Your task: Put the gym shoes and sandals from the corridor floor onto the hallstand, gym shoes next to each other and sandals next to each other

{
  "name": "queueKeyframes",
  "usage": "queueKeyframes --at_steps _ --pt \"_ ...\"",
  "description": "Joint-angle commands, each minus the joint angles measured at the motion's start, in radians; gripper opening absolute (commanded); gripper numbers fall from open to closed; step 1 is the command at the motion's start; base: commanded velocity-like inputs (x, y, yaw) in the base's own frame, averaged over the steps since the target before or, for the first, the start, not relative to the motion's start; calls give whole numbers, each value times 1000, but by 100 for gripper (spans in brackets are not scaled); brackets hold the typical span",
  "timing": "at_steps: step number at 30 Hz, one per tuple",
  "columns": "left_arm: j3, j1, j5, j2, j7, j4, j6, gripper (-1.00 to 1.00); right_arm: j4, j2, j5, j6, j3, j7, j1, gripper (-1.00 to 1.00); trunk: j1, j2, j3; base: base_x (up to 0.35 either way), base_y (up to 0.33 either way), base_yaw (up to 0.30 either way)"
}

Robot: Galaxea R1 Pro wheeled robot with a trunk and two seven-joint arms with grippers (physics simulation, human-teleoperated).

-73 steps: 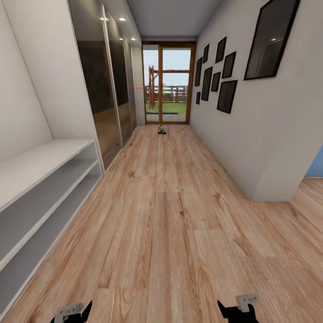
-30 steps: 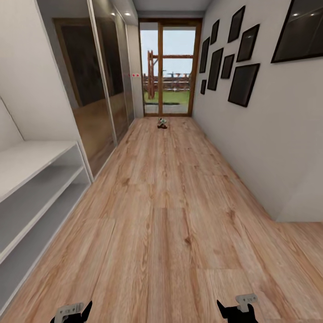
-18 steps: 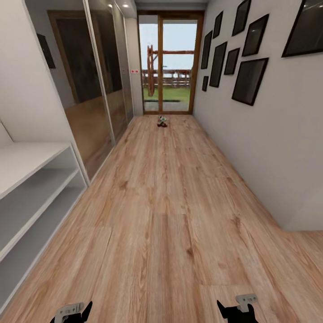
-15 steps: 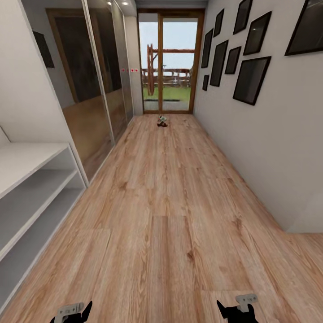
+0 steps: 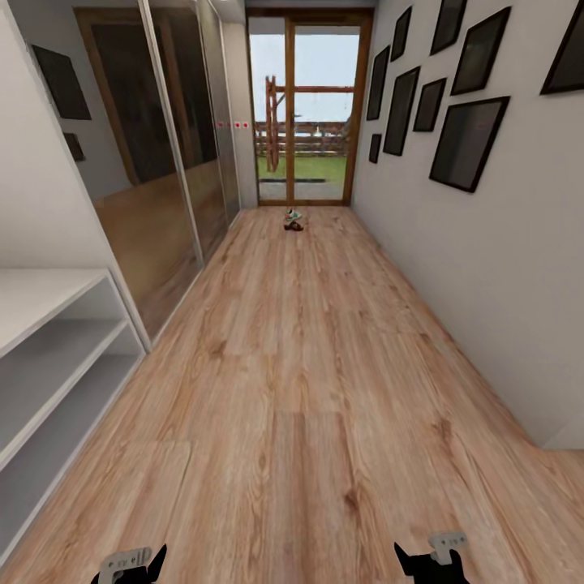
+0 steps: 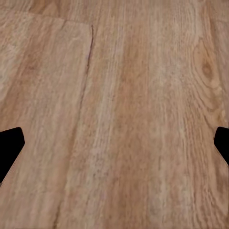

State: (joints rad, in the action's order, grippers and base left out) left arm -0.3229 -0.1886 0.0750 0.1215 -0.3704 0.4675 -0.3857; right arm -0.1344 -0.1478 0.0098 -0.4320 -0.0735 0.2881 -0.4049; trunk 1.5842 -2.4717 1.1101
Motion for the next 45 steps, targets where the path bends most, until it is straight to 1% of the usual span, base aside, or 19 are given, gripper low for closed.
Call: queueKeyframes --at_steps 1,21,39,45 --pt "-4 -1 8 0 -10 -1 1 100 1 0 1 -2 -8 8 0 100 0 0 1 337 0 0" --pt "-4 0 8 0 -10 -1 1 100 1 -1 1 -2 -8 8 0 100 0 0 0 337 0 0" --pt "-4 -1 8 0 -10 -1 1 100 1 -1 1 -2 -8 8 -1 100 0 0 -25 337 0 0" --pt "-4 0 8 0 -10 -1 1 100 1 1 2 -2 -8 8 0 100 0 0 -28 337 0 0"
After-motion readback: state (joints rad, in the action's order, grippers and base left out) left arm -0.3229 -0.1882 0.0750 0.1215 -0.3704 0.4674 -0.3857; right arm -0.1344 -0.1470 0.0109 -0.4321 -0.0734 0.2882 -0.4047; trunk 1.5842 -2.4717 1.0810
